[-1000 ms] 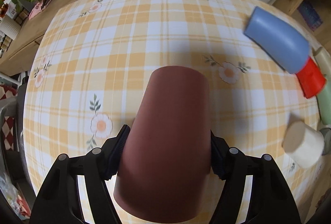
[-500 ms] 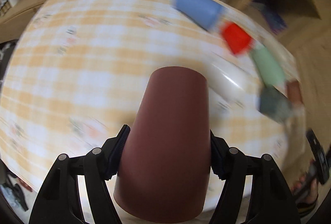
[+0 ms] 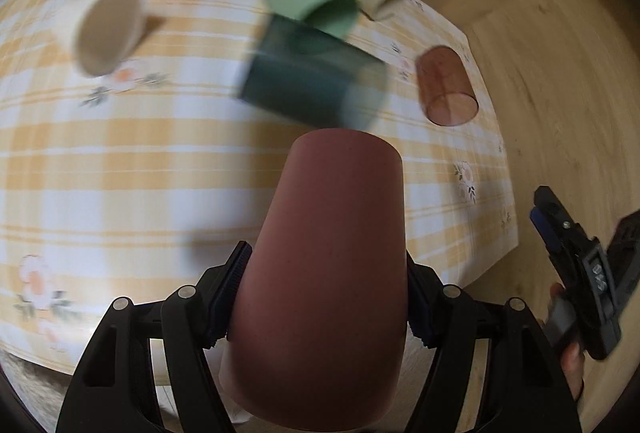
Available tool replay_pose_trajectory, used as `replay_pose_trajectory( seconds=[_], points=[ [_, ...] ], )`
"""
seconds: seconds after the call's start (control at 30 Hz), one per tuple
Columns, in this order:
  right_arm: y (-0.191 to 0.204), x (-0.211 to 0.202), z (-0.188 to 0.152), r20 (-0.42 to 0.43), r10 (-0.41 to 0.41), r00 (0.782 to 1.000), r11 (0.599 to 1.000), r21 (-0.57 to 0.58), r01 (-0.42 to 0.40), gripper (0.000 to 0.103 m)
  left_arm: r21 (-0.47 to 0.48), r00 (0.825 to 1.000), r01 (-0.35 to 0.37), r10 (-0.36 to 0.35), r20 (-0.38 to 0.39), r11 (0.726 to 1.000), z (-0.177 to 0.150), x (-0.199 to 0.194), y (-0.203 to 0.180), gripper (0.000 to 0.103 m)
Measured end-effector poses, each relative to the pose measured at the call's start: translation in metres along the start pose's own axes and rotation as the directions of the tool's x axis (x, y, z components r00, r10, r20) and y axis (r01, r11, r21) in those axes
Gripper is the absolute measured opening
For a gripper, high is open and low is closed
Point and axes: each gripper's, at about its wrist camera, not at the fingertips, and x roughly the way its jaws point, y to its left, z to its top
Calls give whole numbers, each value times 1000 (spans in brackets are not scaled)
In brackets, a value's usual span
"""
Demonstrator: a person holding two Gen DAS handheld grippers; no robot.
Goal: Flip cup upside down
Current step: 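Lift the pink cup with the left tool and carry it toward the right tool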
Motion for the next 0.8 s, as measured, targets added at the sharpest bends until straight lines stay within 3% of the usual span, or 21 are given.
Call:
replay_pose_trajectory(
  seconds=[0.17, 0.27, 0.53, 0.8],
  points=[
    [-28, 0, 5, -3, -36, 999, 999, 24, 36, 87, 16, 1000, 9, -8, -17, 1000, 8, 38, -46, 67],
    [-38, 0, 11, 5, -45, 999, 999, 11, 45, 87, 24, 1000, -23, 23, 0, 999, 18, 56, -61, 67],
    [-61, 2, 18, 6, -76, 997, 997, 24, 76, 87, 44, 996, -92, 91, 25, 995, 28, 82, -72, 67],
    [-66, 3, 12, -15, -78, 997, 996, 50, 78, 87, 92, 996, -89, 86, 34, 992, 26, 80, -73, 68]
  ],
)
